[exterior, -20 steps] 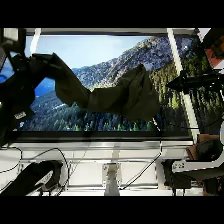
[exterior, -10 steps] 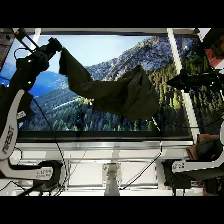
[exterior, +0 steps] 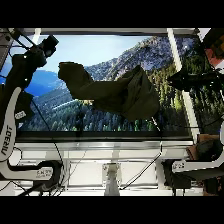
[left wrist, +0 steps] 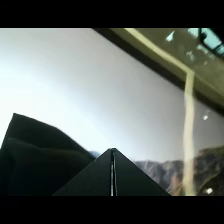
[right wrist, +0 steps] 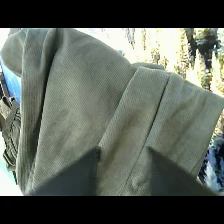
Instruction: Fold the clothes and pants, and hang the long-sleeved shirts on hangers.
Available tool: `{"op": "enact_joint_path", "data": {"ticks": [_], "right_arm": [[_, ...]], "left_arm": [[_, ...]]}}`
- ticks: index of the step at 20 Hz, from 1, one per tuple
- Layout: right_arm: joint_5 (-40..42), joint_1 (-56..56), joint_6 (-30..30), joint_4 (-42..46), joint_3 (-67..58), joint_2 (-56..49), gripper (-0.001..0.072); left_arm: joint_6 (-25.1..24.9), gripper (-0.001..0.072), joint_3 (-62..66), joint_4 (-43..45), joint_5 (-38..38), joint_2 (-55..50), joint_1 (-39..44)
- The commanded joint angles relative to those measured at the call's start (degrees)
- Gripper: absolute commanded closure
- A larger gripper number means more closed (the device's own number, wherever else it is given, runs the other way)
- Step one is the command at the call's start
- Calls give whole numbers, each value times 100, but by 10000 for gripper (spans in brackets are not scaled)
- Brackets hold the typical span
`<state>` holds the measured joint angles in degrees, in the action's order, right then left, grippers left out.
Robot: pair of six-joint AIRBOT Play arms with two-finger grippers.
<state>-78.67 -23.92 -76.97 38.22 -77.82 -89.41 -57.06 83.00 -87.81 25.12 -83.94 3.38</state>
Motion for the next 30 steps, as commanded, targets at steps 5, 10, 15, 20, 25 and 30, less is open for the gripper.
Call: {"op": "enact_joint_path", "data": {"ticks": [5, 10, 15, 20, 25, 30], "right_arm": [[-389, 0, 17, 22, 2, -48, 672], [-723, 4, 11, 63, 2, -321, 670], [-363, 4, 13, 68, 2, -358, 335], [-293, 4, 13, 66, 2, -358, 322], [-280, 4, 13, 66, 2, -358, 322], [-275, 4, 13, 63, 2, -358, 322]], "left_arm": [[-5379, 702, -466, -2520, 3797, 337, 44], [-5810, 700, -2450, -3519, 4089, 706, 48], [-5683, 239, -3141, -3882, 3849, 612, 291], [-5222, 104, -3139, -4037, 2695, 387, 970], [-4708, 168, -3139, -4282, 1910, 120, 1196], [-4723, 168, -3088, -4645, 1674, -212, 1182]]}}
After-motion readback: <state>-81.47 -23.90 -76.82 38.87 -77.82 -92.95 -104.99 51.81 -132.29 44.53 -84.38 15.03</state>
